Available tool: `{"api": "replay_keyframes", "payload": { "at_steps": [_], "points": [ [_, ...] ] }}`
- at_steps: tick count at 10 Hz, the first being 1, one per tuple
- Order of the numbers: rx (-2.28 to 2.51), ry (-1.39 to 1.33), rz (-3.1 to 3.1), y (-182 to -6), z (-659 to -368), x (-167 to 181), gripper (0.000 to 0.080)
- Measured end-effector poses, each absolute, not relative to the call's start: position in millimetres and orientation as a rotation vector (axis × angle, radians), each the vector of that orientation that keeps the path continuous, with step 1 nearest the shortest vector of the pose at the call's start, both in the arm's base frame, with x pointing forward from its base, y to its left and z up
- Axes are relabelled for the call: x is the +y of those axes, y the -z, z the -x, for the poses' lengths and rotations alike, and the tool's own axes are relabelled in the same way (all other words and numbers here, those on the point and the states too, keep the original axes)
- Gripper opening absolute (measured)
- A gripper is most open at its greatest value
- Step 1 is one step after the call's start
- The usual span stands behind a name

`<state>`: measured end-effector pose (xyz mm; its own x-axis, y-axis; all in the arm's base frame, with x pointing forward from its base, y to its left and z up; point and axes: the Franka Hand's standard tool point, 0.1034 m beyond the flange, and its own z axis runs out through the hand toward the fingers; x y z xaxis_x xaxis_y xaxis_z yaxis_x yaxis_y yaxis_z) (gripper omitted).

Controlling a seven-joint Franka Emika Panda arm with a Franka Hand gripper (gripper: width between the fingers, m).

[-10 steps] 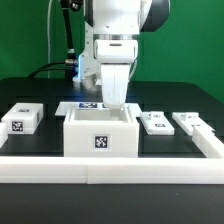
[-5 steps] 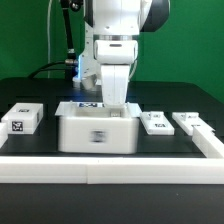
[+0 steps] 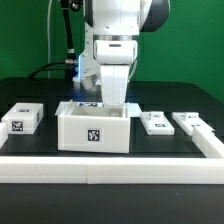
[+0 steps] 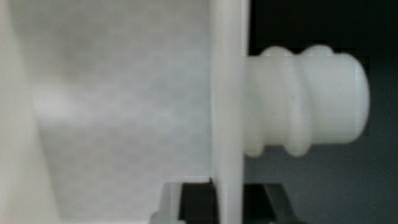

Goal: Assemble cabinet

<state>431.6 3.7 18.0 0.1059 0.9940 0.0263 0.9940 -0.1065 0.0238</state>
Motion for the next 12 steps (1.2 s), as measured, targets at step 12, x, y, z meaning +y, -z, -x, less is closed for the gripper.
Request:
{"api": "replay_keyframes", "payload": {
  "at_steps": [12],
  "points": [
    [2.201, -0.041, -2.237, -18.7, -476.5, 45.1, 0.0037]
  ]
}}
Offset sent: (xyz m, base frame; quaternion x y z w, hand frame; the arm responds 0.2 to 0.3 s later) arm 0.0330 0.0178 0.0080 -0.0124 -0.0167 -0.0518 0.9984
